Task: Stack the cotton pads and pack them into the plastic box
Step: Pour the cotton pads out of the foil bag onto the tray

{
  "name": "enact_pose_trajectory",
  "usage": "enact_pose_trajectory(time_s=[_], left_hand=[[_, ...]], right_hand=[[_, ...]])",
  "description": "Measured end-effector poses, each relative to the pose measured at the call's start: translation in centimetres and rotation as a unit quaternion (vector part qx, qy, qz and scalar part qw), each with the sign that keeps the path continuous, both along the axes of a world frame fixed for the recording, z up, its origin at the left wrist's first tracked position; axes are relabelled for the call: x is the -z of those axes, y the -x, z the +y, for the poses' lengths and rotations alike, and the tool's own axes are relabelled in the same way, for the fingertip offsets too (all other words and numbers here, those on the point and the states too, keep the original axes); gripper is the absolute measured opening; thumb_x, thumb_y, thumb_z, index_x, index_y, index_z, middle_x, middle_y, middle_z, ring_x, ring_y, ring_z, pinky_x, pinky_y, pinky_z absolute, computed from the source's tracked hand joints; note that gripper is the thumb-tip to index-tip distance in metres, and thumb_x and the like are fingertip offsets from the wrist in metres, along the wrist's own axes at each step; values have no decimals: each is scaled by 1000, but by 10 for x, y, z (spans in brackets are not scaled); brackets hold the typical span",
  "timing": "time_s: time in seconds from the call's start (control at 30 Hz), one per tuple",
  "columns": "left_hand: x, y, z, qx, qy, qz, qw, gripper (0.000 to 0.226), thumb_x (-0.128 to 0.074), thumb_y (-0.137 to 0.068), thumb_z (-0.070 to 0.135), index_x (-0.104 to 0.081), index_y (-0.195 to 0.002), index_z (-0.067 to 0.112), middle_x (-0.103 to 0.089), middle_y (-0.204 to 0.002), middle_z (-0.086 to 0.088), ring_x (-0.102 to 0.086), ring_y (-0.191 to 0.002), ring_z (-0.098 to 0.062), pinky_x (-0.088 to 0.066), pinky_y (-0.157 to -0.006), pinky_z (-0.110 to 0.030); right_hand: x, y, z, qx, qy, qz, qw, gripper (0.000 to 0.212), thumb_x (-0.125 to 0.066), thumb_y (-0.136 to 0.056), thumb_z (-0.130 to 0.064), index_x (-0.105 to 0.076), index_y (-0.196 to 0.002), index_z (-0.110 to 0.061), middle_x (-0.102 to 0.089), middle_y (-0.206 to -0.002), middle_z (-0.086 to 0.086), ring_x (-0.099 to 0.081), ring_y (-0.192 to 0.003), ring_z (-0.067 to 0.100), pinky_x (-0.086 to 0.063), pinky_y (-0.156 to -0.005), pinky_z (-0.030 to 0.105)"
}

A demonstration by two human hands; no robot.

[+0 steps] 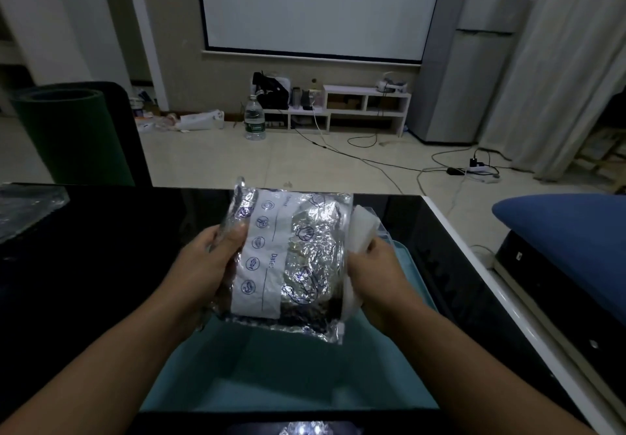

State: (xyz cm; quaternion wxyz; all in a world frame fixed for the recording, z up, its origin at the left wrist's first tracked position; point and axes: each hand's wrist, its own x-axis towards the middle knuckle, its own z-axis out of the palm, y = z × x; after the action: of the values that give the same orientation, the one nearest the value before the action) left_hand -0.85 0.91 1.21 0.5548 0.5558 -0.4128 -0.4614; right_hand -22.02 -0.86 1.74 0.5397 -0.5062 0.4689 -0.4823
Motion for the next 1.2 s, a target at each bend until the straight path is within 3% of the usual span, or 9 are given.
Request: enact_pose_trajectory(time_s=[0.2,0.37,0.5,0.67,0.8,0.9,1.07,1.13,1.2], left_hand=[[6,-14,-2,-14,14,28,999,46,-63,-78,49,-64,-113,18,-74,-98,-16,-72,-80,-30,-59,-65,-44],[11,-23,-3,0,13,59,998,45,-61,-83,43,-62,-118,15,-75,-103,-12,-73,-88,-30,-59,-67,-40],[17,-36,-4,-18,-3,93,996,32,-55,-95,34,-62,-115,10,-76,-84,-8,-72,-62,-18,-55,-50,-29],[24,-49,-3,-27,-21,122,992,26,-54,-97,32,-63,-111,12,-76,-80,-6,-71,-59,-17,-55,-46,-29],[28,-57,-3,-39,-25,112,993,24,-53,-97,32,-64,-109,13,-76,-83,-5,-73,-63,-17,-55,-47,-30],[31,-61,-3,-42,-31,105,993,25,-56,-95,35,-65,-106,14,-76,-89,-8,-73,-65,-17,-57,-49,-31],[30,-59,-3,-26,-30,114,993,38,-58,-90,40,-64,-117,13,-75,-95,-9,-72,-66,-17,-57,-51,-31],[29,-55,-4,-20,-29,122,992,34,-55,-95,36,-64,-116,12,-76,-85,-5,-72,-62,-16,-55,-48,-28],[26,-50,-3,-16,-26,126,991,30,-52,-97,34,-64,-112,12,-75,-77,-2,-70,-57,-13,-54,-45,-26]], right_hand=[[-2,5,-1,59,62,45,995,24,-73,-85,-18,-64,-107,-13,-73,-95,3,-72,-84,17,-61,-76,41],[0,12,-4,90,120,67,986,19,-71,-86,-12,-65,-102,-19,-72,-93,2,-72,-84,15,-61,-72,35],[4,22,-5,107,152,60,981,25,-69,-87,-9,-62,-102,-28,-71,-92,-3,-71,-87,12,-59,-70,28],[26,36,6,103,209,86,969,34,-68,-88,-8,-62,-111,-32,-70,-100,-1,-68,-94,12,-57,-77,30],[53,55,18,24,343,283,895,53,-68,-84,-9,-54,-121,-44,-60,-120,2,-62,-104,14,-53,-84,24],[73,66,20,-44,429,499,752,70,-79,-73,-8,-51,-134,-29,-49,-138,10,-59,-115,27,-56,-84,34],[60,55,26,-127,317,701,625,79,-64,-71,-53,-39,-142,-28,-34,-152,18,-28,-141,42,-42,-96,66],[55,51,32,-179,282,697,635,85,-47,-78,-65,-10,-151,-42,-3,-162,12,6,-148,39,-15,-107,73],[44,46,39,-231,246,651,680,88,-46,-86,-55,19,-145,-51,21,-160,0,28,-144,25,5,-112,63]])
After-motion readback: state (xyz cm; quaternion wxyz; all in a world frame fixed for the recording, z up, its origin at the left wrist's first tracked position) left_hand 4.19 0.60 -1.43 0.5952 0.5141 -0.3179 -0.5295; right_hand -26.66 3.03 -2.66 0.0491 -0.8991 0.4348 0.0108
